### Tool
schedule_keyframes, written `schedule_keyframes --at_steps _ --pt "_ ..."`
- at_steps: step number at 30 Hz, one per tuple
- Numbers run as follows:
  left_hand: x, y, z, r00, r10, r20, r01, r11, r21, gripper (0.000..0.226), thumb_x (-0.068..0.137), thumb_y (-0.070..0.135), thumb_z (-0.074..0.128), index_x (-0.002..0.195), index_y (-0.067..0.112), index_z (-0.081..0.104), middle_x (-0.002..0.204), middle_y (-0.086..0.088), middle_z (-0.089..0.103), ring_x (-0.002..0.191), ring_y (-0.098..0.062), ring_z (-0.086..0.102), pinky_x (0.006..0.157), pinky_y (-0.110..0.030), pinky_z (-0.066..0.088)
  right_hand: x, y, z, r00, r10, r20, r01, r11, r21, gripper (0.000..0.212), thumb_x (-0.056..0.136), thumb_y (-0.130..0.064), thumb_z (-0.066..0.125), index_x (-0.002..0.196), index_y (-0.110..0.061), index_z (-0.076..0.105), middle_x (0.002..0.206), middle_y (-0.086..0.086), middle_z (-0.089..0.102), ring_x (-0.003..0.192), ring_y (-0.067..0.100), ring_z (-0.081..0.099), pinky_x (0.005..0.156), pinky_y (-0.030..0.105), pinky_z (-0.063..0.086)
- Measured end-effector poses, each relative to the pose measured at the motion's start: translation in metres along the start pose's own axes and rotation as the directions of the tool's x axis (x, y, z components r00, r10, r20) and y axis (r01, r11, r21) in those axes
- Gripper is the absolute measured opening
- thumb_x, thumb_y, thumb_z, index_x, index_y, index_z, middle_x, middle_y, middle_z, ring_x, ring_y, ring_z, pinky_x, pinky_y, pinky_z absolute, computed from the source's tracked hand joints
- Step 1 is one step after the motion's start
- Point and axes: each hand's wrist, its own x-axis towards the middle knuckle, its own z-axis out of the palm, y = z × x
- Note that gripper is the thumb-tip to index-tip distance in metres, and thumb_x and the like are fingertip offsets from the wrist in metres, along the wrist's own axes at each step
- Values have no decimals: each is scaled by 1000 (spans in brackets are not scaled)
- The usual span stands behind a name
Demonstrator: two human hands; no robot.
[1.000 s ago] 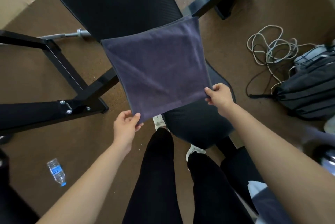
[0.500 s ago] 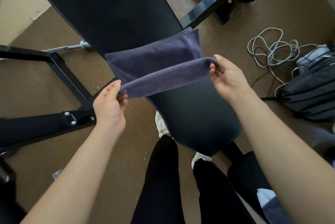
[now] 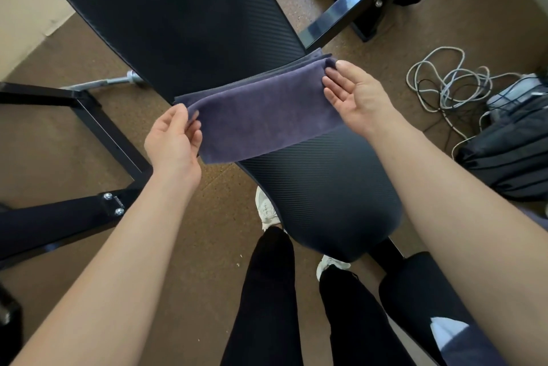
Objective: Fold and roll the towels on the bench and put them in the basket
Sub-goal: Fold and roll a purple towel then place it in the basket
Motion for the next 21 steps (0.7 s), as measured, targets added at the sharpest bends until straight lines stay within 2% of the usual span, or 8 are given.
schedule_keyframes --at_steps 2,4,6,8,11,14,17,21 --pt "-1 -6 -1 992 126 -12 -125 991 40 24 104 22 63 127 20 62 109 2 77 97 -11 75 85 -24 61 0 6 -1 992 -115 -49 110 989 -94 51 93 -12 71 140 -16 54 116 8 73 103 22 74 84 28 59" --pt "-3 -15 -6 973 222 -61 -216 973 83 34 99 19 66 132 18 56 108 4 71 93 -9 70 84 -22 59 -1 14 -6 942 -326 -75 267 868 -418 57 89 -12 74 142 -21 53 120 2 69 107 13 70 83 17 55" --pt "-3 -27 -11 965 244 -95 -227 961 158 48 93 19 72 135 19 51 115 2 62 99 -7 63 91 -26 56 -4 23 -13 846 -531 45 404 586 -702 59 86 -15 74 141 -22 54 130 -1 60 114 8 61 85 5 48" --pt "-3 -37 -12 986 161 -48 -145 960 239 63 91 25 78 144 21 44 135 -1 56 113 -8 58 100 -29 53 -7 32 -18 744 -624 240 514 305 -802 60 84 -15 74 141 -17 55 134 3 54 120 11 54 93 3 42" --pt "1 -44 -6 996 -67 67 40 937 346 83 91 42 77 156 22 30 154 -2 48 132 -20 54 112 -40 46 -10 49 -15 623 -583 522 606 -63 -793 59 83 -20 75 139 -13 58 138 10 51 125 22 47 101 21 45" --pt "6 -42 0 986 -143 83 101 918 383 77 90 47 77 151 19 39 145 -1 58 128 -24 61 112 -47 49 -10 69 -13 567 -404 718 625 -356 -694 71 79 -32 76 145 -19 53 152 13 46 134 36 41 106 50 44" --pt "4 -43 0 999 19 40 -37 862 505 66 87 48 80 137 15 53 128 -1 67 114 -20 67 101 -41 56 -13 80 -14 636 -370 677 533 -424 -732 79 79 -39 76 151 -29 45 158 10 38 134 39 39 93 52 45" --pt "-10 -44 -3 957 230 177 -290 770 568 34 91 45 75 111 20 65 106 2 72 97 -15 70 88 -41 61 -30 100 -30 735 -407 542 424 -348 -836 89 78 -40 81 155 -31 37 156 11 36 127 39 41 93 54 49"
